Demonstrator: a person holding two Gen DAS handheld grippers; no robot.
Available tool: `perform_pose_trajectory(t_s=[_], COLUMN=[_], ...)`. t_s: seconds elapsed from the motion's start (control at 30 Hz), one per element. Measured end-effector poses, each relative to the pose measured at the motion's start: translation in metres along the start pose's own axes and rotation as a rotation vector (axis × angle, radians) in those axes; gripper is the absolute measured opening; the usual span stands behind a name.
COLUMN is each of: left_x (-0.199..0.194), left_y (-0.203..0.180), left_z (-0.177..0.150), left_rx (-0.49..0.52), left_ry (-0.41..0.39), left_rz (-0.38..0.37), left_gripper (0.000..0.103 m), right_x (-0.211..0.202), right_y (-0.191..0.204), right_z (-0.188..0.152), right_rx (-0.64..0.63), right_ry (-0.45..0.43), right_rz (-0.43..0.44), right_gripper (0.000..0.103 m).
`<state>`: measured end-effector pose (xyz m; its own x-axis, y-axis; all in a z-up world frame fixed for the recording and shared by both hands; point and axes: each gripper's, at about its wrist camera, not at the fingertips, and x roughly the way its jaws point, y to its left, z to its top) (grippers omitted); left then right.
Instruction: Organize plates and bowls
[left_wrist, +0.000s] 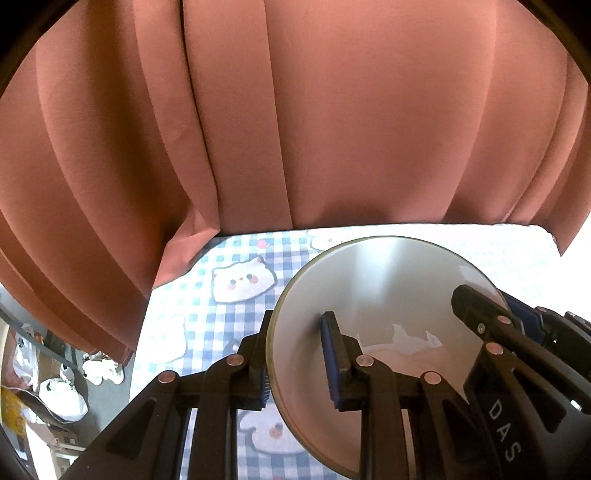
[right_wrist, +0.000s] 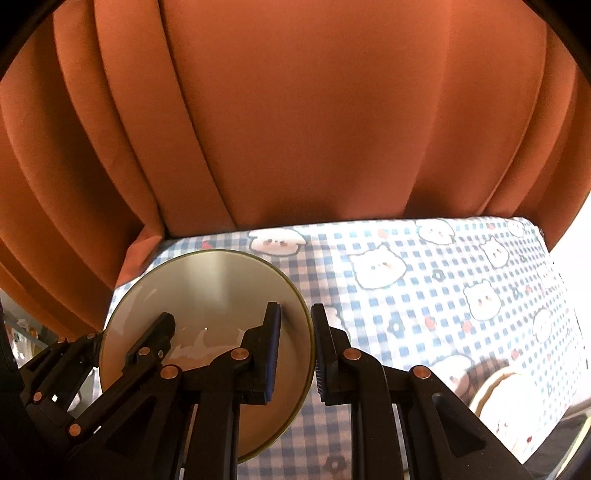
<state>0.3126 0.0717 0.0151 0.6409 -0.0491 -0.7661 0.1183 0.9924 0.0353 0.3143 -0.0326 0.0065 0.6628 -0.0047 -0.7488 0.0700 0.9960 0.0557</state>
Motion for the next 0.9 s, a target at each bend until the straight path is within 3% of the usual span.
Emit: perform_pose_trajectory(t_s=[0.3, 0.9], left_x=[-0.016, -0.052], left_y=[-0.022, -0.116], left_z=[-0.044, -0.106], left_rx=[-0.004, -0.023], left_ry=[-0.008, -0.006], left_rz=[-0.004, 0.039], left_gripper=[0.022, 0.022], right_x=[-0.032, -0.071], right_y=[-0.020, -0.119], right_z=[-0.039, -0.102], right_rx=[-0.003, -0.024], right_ry=[-0.003, -0.003], right_rz=[0.009, 0.073], right_gripper=[0.020, 0.020])
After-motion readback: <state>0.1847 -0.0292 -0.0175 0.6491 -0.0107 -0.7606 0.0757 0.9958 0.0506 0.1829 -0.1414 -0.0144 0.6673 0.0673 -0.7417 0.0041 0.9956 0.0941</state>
